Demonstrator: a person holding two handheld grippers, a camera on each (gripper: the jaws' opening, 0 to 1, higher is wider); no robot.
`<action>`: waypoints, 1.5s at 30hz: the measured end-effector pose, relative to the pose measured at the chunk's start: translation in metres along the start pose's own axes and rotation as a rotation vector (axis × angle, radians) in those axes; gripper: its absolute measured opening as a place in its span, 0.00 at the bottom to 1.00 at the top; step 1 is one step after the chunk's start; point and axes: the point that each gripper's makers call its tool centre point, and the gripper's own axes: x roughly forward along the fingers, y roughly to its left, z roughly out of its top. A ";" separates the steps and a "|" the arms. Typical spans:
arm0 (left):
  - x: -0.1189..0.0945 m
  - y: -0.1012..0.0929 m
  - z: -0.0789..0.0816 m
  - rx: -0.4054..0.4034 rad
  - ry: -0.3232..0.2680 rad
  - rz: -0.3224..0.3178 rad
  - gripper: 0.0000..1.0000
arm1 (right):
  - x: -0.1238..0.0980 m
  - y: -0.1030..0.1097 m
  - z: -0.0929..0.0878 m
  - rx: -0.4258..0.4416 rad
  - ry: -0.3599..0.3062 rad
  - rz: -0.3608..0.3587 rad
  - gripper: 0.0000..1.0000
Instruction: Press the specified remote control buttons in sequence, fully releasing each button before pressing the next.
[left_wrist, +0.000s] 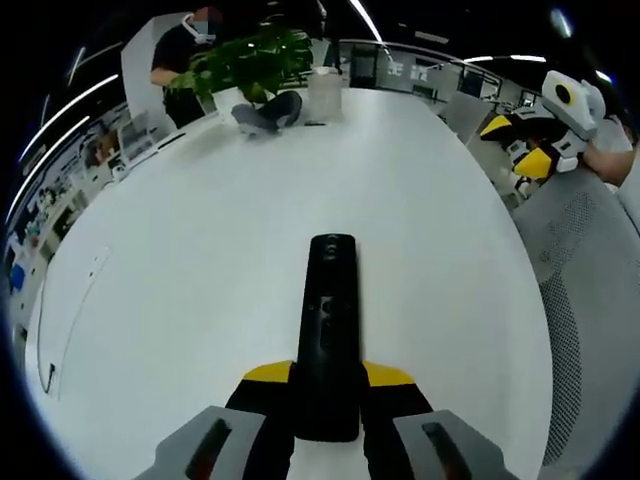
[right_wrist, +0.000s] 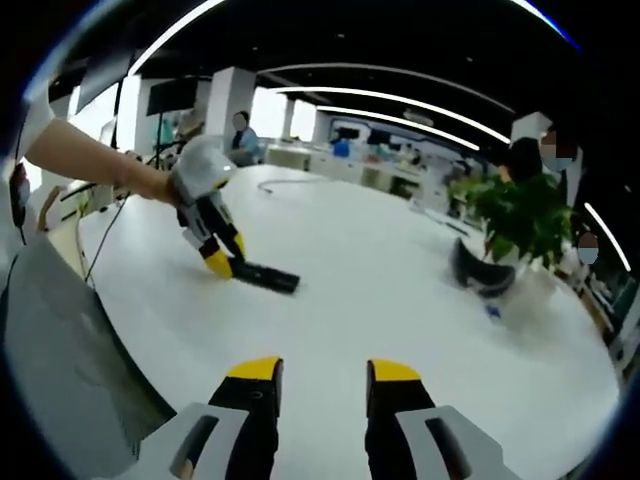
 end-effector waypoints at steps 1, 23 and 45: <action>0.000 0.000 0.000 0.001 0.002 0.000 0.23 | 0.000 0.000 0.000 -0.003 0.001 0.001 0.30; -0.003 -0.008 -0.005 -0.010 0.042 0.013 0.23 | 0.003 0.008 -0.005 -0.029 0.033 0.040 0.28; -0.006 -0.020 -0.009 -0.005 0.041 0.010 0.23 | 0.002 0.007 -0.004 -0.022 0.022 0.034 0.26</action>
